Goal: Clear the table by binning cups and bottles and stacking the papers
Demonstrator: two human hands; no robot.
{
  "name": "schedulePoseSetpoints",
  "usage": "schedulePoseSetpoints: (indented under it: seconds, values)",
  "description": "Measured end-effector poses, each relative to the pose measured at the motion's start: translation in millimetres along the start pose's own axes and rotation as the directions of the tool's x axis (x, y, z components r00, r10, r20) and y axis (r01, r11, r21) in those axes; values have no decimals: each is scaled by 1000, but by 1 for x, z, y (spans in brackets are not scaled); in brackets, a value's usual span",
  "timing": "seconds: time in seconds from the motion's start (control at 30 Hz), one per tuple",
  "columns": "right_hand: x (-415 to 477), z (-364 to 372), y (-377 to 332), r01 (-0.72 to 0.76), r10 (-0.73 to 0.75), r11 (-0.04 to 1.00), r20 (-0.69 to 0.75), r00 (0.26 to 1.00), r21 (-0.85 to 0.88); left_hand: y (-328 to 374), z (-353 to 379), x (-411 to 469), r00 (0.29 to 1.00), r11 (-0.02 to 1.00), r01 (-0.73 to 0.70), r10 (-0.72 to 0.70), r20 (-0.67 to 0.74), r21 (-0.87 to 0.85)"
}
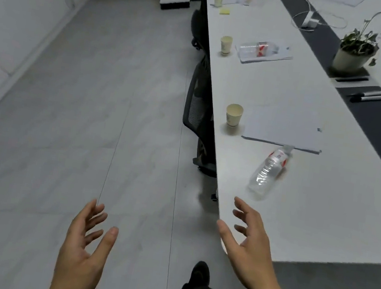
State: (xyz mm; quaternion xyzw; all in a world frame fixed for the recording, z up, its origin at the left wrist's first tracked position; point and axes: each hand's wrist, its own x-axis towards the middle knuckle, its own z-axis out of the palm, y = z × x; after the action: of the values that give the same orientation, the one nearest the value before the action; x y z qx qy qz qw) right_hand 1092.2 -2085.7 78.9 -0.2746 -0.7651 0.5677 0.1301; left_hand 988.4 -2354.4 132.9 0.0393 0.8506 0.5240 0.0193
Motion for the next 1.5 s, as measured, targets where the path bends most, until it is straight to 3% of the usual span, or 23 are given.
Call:
schedulePoseSetpoints:
  seconds: [0.17, 0.3, 0.43, 0.6, 0.83, 1.03, 1.17, 1.27, 1.4, 1.5]
  values:
    - [70, -15, -10, -66, 65, 998, -92, 994, -9, 39, 50, 107, 990, 997, -76, 72, 123, 29]
    - [110, -33, 10, -176, 179, 984, -225, 958, 35, 49, 118, 169, 939, 987, -144, 114, 325, 69]
    - [140, -37, 37, -311, 308, 949, -346, 886, 47, 43, 188, 223, 849, 968, -216, 123, 515, 126]
    - [172, -40, 57, -522, 504, 849, -431, 749, 85, 44, 296, 290, 768, 957, -255, 112, 631, 141]
    - [237, -39, 72, -671, 649, 724, -487, 585, 160, 43, 407, 367, 768, 930, -302, 107, 632, 210]
    - [297, -25, 84, -827, 753, 562, -419, 508, 6, 31, 455, 403, 735, 895, -349, 78, 674, 276]
    - [309, -22, 68, -876, 768, 483, -481, 423, 2, 52, 464, 408, 723, 890, -412, 187, 666, 197]
    - [307, -33, 39, -853, 733, 516, -551, 397, 71, 85, 471, 405, 698, 926, -367, 211, 684, 88]
    - [279, -53, -3, -797, 655, 584, -670, 349, 155, 141, 474, 382, 563, 912, -399, 325, 760, -94]
    - [238, -57, -27, -764, 603, 595, -767, 220, 249, 176, 466, 344, 433, 877, -414, 424, 796, -242]
